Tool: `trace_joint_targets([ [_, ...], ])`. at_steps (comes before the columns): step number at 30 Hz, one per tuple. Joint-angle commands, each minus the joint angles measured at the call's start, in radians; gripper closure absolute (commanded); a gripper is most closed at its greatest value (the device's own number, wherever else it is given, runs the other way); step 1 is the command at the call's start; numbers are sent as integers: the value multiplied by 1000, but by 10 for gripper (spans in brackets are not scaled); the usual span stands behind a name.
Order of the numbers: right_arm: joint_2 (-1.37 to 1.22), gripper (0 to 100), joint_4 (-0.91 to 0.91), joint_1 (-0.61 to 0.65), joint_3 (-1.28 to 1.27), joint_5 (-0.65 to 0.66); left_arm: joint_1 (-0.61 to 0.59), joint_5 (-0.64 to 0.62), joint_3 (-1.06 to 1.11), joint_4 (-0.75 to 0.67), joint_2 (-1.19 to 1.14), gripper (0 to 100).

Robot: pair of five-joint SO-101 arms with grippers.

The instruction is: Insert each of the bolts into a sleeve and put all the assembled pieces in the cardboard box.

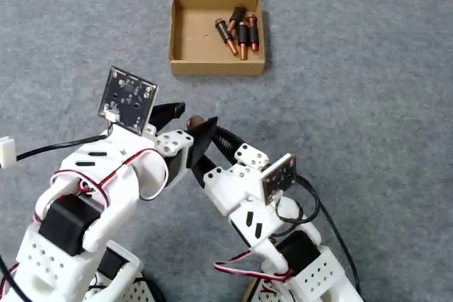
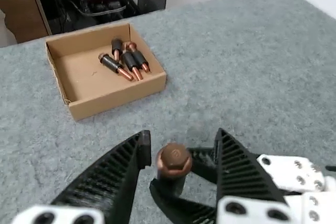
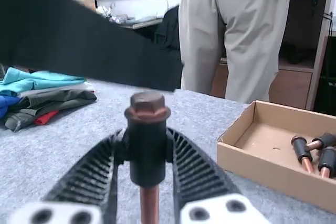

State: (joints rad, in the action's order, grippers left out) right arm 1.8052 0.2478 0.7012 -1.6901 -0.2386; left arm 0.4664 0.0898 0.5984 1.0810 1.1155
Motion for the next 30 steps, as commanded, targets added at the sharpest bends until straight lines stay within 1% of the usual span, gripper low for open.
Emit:
trace_joint_targets([
  [1, 111, 998, -11, -21, 2, -11, -20, 0, -54, 8, -2, 798],
  [3, 110, 998, -17, -44, 2, -6, -52, 0, -75, 8, 4, 801],
  [5, 108, 997, -35, -124, 2, -9, -106, 0, -124, 11, 5, 805],
  [8, 108, 997, -48, -208, 2, -11, -221, 8, -163, 11, 5, 872],
  [12, 108, 997, -41, -225, 12, -8, -334, 8, -86, 11, 8, 981],
  [15, 108, 997, -43, -225, 30, -6, -425, 8, -18, 14, 8, 977],
  [18, 108, 997, -38, -226, 62, -6, -485, 8, 46, 34, 8, 981],
  [20, 107, 997, -37, -243, 93, -6, -522, 8, 72, 75, 8, 981],
  [23, 56, 998, -37, -285, 159, -6, -560, 8, 74, 181, 8, 981],
  [27, -156, 998, -25, -337, 312, -12, -592, 8, 77, 288, 8, 981],
  [30, -363, 998, -15, -346, 464, -11, -583, 8, 83, 348, 8, 981],
])
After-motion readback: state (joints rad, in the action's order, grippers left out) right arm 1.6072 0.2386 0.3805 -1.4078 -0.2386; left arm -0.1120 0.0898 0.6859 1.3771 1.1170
